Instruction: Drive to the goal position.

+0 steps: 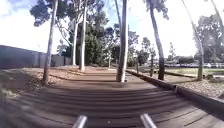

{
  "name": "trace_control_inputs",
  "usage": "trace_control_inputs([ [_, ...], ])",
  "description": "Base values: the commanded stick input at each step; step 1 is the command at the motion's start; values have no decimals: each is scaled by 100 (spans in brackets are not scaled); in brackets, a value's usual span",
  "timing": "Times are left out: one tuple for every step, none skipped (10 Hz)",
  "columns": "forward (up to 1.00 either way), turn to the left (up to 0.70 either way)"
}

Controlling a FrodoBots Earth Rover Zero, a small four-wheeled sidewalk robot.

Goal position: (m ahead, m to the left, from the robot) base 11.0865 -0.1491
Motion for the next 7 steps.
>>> trace_control_inputs([
  [0,70],
  [0,70],
  [0,70],
  [0,70],
  [0,70],
  [0,44],
  [0,13],
])
